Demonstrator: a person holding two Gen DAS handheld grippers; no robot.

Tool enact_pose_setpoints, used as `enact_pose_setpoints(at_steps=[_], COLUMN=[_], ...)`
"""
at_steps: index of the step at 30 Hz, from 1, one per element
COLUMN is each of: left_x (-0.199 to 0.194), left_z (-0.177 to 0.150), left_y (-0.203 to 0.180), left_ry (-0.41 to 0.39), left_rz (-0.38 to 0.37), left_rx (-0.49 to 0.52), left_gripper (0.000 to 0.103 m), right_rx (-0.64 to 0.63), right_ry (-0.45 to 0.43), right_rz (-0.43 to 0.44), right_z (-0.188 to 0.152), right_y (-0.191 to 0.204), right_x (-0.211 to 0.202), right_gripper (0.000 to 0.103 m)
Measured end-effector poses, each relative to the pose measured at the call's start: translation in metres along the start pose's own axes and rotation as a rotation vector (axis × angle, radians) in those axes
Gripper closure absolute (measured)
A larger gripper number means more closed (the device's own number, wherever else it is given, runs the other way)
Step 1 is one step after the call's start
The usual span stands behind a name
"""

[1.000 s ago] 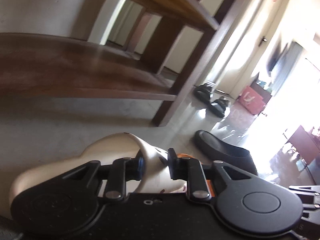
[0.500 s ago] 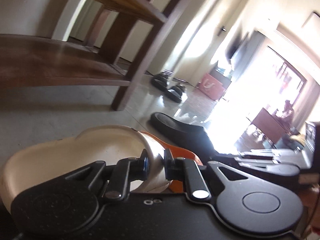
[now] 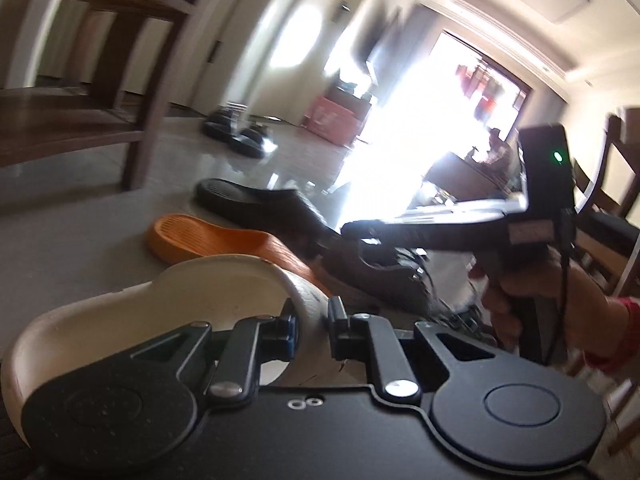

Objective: Organize scattered shoes

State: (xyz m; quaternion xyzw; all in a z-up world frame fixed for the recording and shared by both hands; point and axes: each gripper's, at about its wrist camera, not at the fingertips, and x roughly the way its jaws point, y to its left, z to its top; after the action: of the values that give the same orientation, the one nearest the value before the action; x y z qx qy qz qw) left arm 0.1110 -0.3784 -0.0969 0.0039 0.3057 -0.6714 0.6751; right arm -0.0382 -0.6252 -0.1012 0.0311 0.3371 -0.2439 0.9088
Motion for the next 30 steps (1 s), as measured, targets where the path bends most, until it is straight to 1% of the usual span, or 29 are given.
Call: enact_pose_setpoints(at_steps=[1,3,4,6,8,11,16,20,25,27,29,30], left_x=[0.002,0.01,0.014,0.02,0.031,0.046,0.063,0.066,0.065,0.066,0.067,0.067], left_z=[-0.001,-0.004,-0.006,-0.01,-0.017,-0.028,-0.038,-0.04,-0.043,-0.043,-0.042,-0.041], left_y=[-0.004,-0.016,-0.021,-0.028,-0.042,-0.057,-0.064,-0.064,-0.06,-0.058,-0.056,-0.056], left_ry=[0.016,0.067,0.087,0.117,0.171,0.222,0.268,0.304,0.327,0.331,0.336,0.34], left_rz=[-0.024,-0.109,-0.14,-0.184,-0.24,-0.292,-0.319,-0.313,-0.301,-0.304,-0.304,-0.305], left_rx=[0.016,0.058,0.075,0.102,0.143,0.175,0.185,0.197,0.189,0.184,0.207,0.214], left_gripper=[0.091,0.091,0.091,0.091,0.09,0.09,0.089,0.087,0.086,0.083,0.082,0.079], right_rx=[0.003,0.01,0.017,0.028,0.038,0.044,0.047,0.061,0.084,0.085,0.085,0.088], right_ry=[-0.001,0.002,0.004,0.011,0.02,0.035,0.065,0.088,0.1,0.1,0.103,0.107], right_rz=[-0.011,-0.029,-0.034,-0.044,-0.053,-0.056,-0.044,-0.024,-0.007,-0.002,0.0,0.003], right_z=[-0.002,-0.005,-0.007,-0.012,-0.017,-0.025,-0.038,-0.046,-0.05,-0.051,-0.052,-0.053], right_y=[-0.004,-0.012,-0.016,-0.023,-0.029,-0.034,-0.032,-0.029,-0.027,-0.026,-0.024,-0.024], right_x=[-0.004,-0.012,-0.016,-0.022,-0.029,-0.037,-0.041,-0.038,-0.032,-0.03,-0.03,-0.028], right_gripper=[0.093,0.093,0.093,0.093,0.093,0.093,0.093,0.093,0.093,0.093,0.093,0.093])
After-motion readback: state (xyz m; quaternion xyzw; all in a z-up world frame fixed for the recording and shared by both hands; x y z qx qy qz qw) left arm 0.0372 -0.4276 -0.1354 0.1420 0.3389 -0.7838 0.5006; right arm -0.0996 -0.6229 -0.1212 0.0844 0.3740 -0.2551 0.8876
